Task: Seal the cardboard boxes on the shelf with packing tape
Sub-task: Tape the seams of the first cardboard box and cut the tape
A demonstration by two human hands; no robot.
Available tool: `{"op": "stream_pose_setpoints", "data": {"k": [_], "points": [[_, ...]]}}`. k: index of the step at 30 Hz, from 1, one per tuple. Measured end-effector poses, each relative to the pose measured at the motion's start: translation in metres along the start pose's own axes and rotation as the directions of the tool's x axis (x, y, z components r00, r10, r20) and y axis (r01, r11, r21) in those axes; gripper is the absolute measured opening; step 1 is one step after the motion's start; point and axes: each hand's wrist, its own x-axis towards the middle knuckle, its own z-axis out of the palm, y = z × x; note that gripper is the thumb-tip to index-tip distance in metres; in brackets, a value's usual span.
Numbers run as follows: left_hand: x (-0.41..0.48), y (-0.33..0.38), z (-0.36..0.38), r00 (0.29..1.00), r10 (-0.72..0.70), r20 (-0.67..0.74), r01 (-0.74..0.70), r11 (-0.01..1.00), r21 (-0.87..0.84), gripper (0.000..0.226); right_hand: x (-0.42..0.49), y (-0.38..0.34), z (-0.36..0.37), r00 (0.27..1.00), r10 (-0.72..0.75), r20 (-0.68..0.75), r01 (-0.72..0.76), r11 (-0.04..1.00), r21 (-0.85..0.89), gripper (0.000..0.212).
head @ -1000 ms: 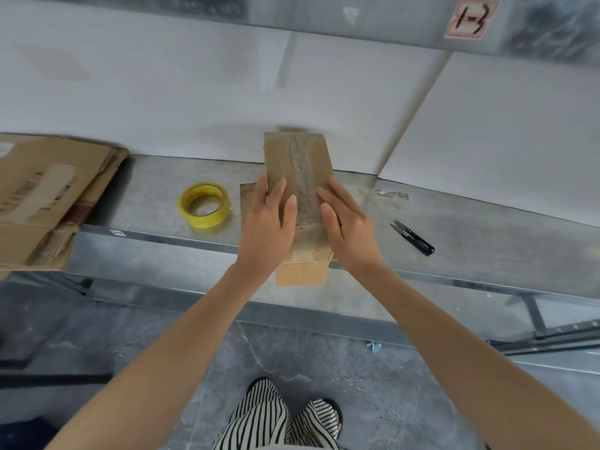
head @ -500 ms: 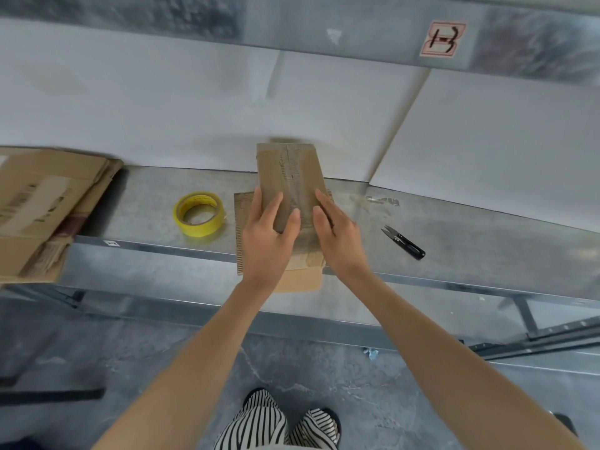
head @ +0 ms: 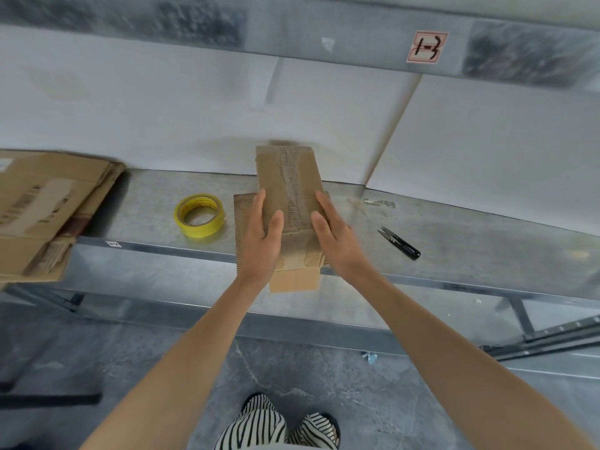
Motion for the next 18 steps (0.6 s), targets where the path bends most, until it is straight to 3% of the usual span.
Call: {"op": "stream_pose_setpoints", "data": {"k": [4, 11, 15, 18], "points": [[-0.001, 0.002, 0.001, 1.0, -0.025, 0.0, 0.025, 1.0, -0.006, 0.068, -0.001, -0.005, 0.001, 0.999, 0.034, -0.018, -0.033, 0.998, 0.059, 0.05], [-0.005, 0.031, 0.01, 0.989, 0.143, 0.047, -0.149, 0.974, 0.169, 0.059, -0.012, -0.016, -0.013, 0.992, 0.047, -0.117, -0.031, 0.99, 0.137, 0.052], [-0.002, 0.061, 0.013, 0.941, 0.311, 0.131, -0.338, 0.861, 0.379, 0.069, -0.015, -0.022, -0.028, 0.987, 0.061, -0.145, -0.03, 0.978, 0.207, 0.05], [0.0, 0.068, 0.014, 0.928, 0.266, 0.262, -0.366, 0.787, 0.497, 0.075, -0.019, -0.021, -0.035, 0.984, 0.15, -0.098, -0.112, 0.94, 0.323, 0.048]]}}
